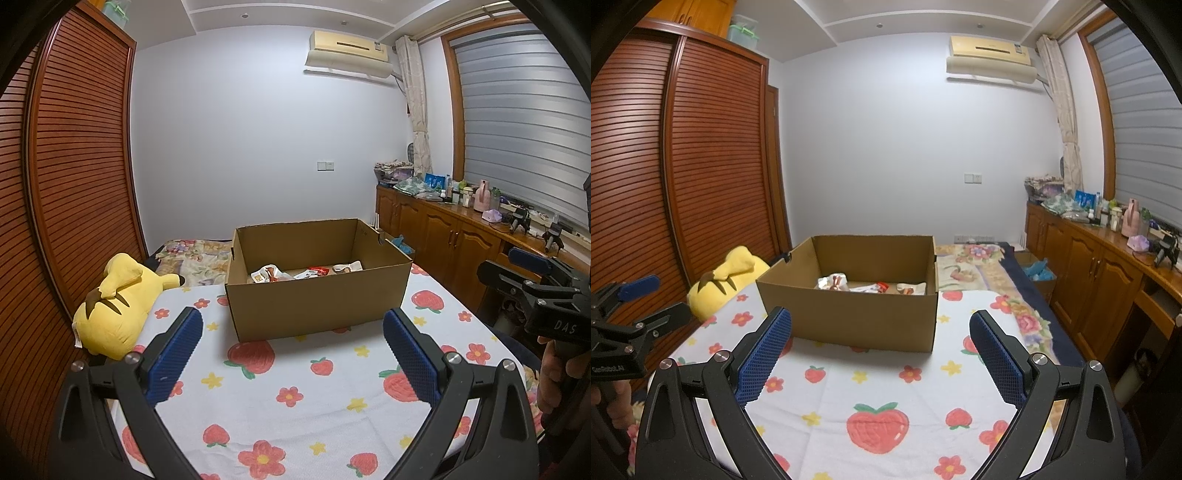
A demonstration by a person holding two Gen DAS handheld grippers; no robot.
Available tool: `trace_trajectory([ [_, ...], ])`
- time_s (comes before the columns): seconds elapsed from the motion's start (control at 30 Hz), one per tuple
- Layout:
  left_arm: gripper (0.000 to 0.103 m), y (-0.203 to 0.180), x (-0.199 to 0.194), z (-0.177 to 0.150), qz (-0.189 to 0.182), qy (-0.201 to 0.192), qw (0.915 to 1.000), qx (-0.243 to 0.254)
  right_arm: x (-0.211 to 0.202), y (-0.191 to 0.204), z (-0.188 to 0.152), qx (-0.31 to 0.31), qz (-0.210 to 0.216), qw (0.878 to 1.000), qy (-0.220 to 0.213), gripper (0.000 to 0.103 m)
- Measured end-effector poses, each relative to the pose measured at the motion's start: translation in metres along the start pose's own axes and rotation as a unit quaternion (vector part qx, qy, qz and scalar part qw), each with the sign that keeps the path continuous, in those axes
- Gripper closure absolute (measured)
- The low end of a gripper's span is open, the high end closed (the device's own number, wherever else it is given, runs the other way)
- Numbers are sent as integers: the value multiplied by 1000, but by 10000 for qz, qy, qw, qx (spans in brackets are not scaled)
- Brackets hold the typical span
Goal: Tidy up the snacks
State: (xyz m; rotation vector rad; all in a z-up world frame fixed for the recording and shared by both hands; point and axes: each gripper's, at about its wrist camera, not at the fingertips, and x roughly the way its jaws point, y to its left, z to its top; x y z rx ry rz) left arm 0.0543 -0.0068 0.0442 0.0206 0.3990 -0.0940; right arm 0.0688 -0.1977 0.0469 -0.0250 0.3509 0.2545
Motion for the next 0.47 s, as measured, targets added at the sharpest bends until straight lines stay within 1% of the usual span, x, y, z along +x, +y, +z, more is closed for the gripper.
trace_trajectory([
  [0.47, 4, 0, 0, 0, 4, 0, 10000, 0, -3, -2, -2, 23, 0, 10000, 5, 4],
])
